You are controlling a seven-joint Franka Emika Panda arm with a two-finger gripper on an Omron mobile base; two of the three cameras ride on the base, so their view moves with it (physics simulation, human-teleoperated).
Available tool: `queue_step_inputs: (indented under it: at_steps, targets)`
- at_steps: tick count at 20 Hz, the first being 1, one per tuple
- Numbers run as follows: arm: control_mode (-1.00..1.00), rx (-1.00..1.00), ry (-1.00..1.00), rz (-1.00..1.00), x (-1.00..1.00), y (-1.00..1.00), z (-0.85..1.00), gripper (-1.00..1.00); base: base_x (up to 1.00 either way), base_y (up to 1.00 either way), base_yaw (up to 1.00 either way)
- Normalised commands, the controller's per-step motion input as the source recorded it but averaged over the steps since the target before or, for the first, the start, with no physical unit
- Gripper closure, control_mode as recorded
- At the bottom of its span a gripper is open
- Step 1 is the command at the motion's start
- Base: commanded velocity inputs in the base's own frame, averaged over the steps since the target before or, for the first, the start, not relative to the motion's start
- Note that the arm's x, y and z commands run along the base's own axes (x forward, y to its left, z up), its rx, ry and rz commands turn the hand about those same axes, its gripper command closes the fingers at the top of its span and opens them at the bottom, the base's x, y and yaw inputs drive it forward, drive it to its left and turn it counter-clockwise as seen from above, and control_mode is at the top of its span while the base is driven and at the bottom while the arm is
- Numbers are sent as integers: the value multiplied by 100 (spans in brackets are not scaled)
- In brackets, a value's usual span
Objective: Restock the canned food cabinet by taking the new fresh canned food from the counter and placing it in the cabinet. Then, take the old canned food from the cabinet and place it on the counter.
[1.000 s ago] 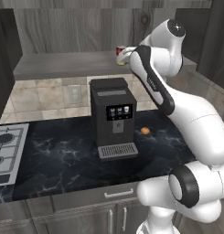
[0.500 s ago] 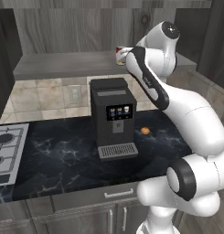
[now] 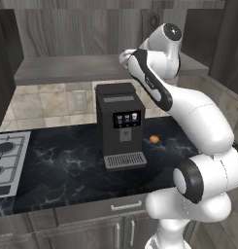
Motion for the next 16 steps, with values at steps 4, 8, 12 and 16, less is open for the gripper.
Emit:
queue_step_inputs:
  at_steps: [4,8,12,16]
  targets:
    - [-100,0,0,-4,24,2,-4,-100,0,0,0]
    - [-100,-1,0,-6,32,10,-6,-100,0,0,0]
    - [-100,-3,0,-5,29,12,-5,-100,0,0,0]
    - [-100,-2,0,-4,24,11,-2,-100,0,0,0]
